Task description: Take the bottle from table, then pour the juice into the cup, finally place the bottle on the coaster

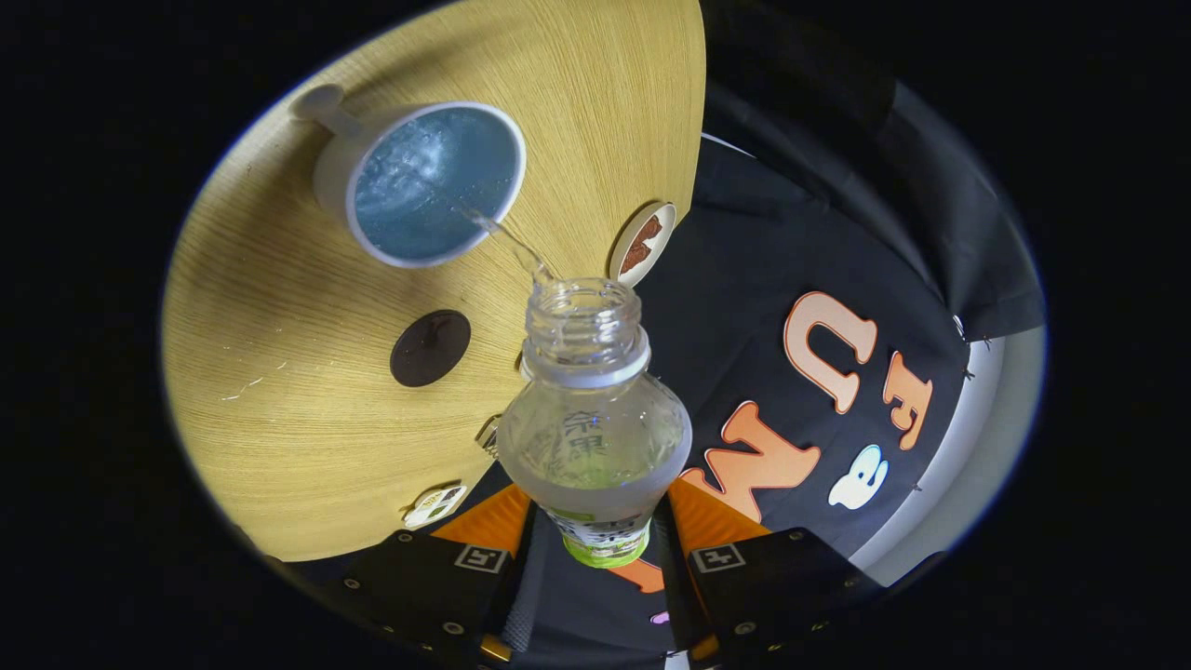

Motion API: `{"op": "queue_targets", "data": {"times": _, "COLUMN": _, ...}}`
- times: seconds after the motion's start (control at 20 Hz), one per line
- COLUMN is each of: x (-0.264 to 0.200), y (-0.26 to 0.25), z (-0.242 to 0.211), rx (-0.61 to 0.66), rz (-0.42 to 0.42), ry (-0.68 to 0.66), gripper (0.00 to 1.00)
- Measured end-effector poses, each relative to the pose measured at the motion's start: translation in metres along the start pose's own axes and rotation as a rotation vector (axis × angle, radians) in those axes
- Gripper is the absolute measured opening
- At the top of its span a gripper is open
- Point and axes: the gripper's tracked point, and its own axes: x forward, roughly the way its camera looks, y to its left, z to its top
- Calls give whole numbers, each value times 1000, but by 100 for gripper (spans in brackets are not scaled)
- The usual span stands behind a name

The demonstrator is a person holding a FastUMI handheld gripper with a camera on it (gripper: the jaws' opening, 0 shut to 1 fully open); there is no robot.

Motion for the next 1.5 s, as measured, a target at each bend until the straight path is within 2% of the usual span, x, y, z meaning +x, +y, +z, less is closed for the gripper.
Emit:
{"op": "queue_targets", "data": {"times": 0.65, "x": 0, "y": -21, "z": -7, "rx": -53, "rz": -53, "ry": -2, "gripper": 57}}
{"op": "queue_targets", "data": {"times": 1.5, "x": 0, "y": -23, "z": -3, "rx": -55, "rz": -37, "ry": -24, "gripper": 57}}
